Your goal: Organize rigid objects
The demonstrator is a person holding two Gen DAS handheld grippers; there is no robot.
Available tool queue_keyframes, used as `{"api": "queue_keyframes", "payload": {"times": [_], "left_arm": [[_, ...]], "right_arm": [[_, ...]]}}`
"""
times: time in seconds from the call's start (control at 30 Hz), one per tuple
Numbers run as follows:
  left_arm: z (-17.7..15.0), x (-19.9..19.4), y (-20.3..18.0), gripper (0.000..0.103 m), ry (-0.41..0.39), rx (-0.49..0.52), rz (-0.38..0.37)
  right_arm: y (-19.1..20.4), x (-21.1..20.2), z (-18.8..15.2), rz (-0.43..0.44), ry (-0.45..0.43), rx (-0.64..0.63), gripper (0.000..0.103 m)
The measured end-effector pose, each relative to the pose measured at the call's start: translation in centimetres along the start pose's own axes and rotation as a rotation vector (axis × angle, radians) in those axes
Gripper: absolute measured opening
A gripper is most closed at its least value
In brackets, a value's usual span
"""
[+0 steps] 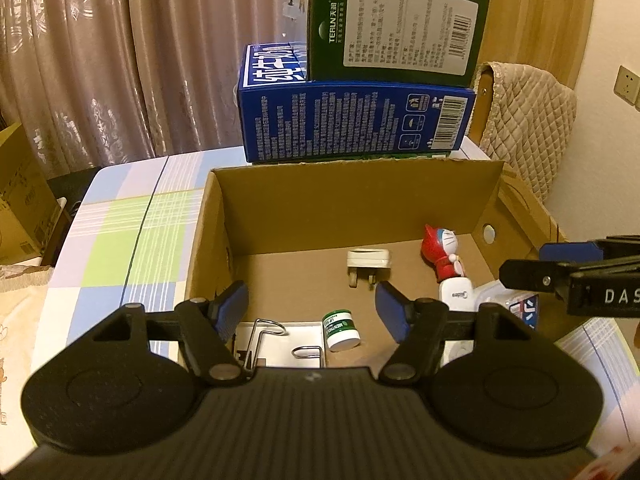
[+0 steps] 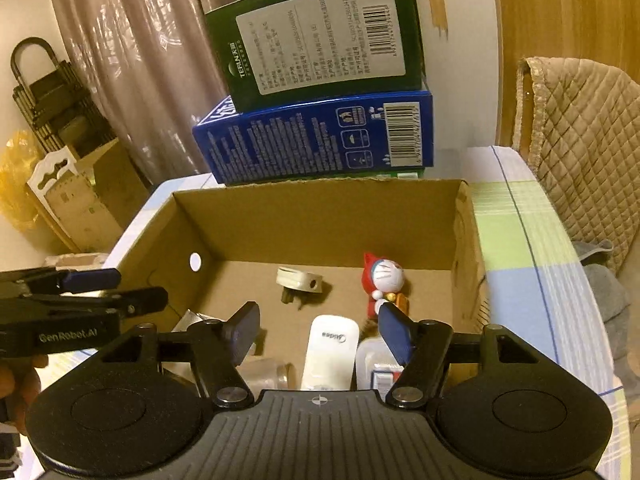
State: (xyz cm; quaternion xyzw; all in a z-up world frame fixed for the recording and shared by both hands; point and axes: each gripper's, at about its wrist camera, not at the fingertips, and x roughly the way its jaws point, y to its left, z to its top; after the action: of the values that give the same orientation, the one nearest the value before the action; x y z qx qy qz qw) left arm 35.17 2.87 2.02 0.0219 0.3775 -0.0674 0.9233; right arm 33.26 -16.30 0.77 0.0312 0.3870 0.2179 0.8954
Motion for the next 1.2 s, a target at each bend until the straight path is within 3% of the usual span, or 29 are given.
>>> {"api": "queue_keyframes", "payload": {"times": [0.93,1.2], "left_arm": [[-1.8,-9.2,-2.4,0.101,-0.026,-0.032,0.059],[-2.9,-11.9,-2.6,0.102,-0.032,-0.048,0.084]], "right_arm": [[0.4,-7.7,-2.5,-0.061,0.086,-0.006,0.068],[0.7,-10.2,-3.2,-0.075,0.083,-0.006,0.068]]}}
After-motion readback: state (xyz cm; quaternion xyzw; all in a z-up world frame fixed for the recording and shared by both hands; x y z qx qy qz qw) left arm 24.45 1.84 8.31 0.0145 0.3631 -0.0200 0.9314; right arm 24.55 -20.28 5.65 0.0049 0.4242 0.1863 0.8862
